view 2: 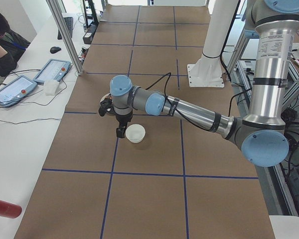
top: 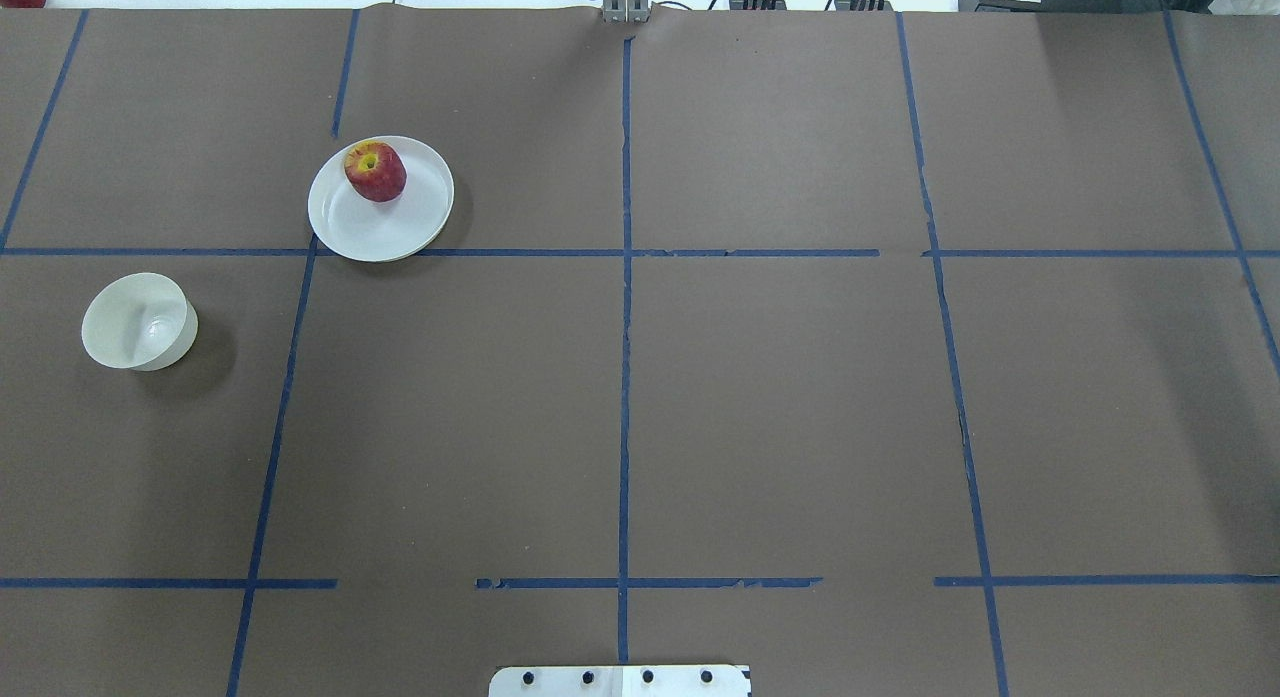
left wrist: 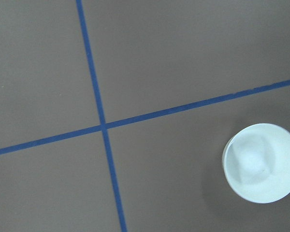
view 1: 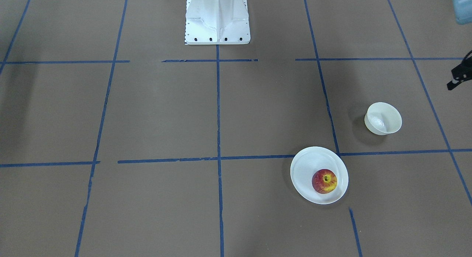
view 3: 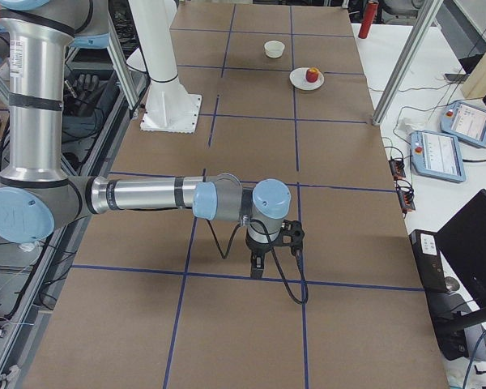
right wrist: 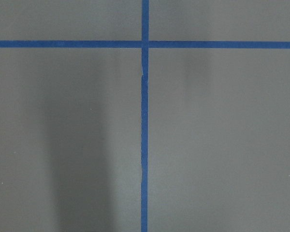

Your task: Move apple from plate to bowl

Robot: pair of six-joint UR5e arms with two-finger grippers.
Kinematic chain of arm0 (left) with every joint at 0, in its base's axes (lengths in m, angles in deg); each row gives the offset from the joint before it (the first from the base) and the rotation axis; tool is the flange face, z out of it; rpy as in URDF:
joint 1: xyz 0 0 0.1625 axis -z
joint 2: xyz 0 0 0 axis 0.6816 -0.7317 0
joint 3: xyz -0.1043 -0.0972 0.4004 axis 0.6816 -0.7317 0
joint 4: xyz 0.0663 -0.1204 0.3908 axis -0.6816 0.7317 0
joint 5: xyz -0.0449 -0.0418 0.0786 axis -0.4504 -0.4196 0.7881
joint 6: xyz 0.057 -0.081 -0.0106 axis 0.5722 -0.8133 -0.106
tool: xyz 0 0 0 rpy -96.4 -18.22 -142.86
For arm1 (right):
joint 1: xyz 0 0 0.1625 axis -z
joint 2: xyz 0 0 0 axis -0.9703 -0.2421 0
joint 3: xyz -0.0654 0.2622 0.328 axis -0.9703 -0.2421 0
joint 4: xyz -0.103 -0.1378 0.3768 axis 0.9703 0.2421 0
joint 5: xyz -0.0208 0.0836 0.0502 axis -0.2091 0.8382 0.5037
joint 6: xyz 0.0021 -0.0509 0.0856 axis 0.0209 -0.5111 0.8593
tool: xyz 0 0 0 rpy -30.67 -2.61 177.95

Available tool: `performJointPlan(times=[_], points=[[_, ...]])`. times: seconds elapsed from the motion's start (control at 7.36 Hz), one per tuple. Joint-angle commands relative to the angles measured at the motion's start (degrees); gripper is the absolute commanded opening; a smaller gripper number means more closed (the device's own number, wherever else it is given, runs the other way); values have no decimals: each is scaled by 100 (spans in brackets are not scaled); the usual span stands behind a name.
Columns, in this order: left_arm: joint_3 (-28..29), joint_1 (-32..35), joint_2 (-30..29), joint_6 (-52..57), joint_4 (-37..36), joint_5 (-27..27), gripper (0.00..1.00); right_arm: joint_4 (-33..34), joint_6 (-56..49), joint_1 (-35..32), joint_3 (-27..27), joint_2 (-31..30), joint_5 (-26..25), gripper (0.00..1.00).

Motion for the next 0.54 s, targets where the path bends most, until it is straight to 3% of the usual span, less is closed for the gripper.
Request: performJointPlan(times=[0.0,0.27,0.41], points=[[-207,-1179,-707,-2006,-93,25,100,0,-4,0,0,0,0,100],[326,-2103,-1524,-3460,-94,364,100,0,5,0,0,0,0,100],[1105,-2141,-2216,-3700,-94,533,100,0,-4,0,0,0,0,100]])
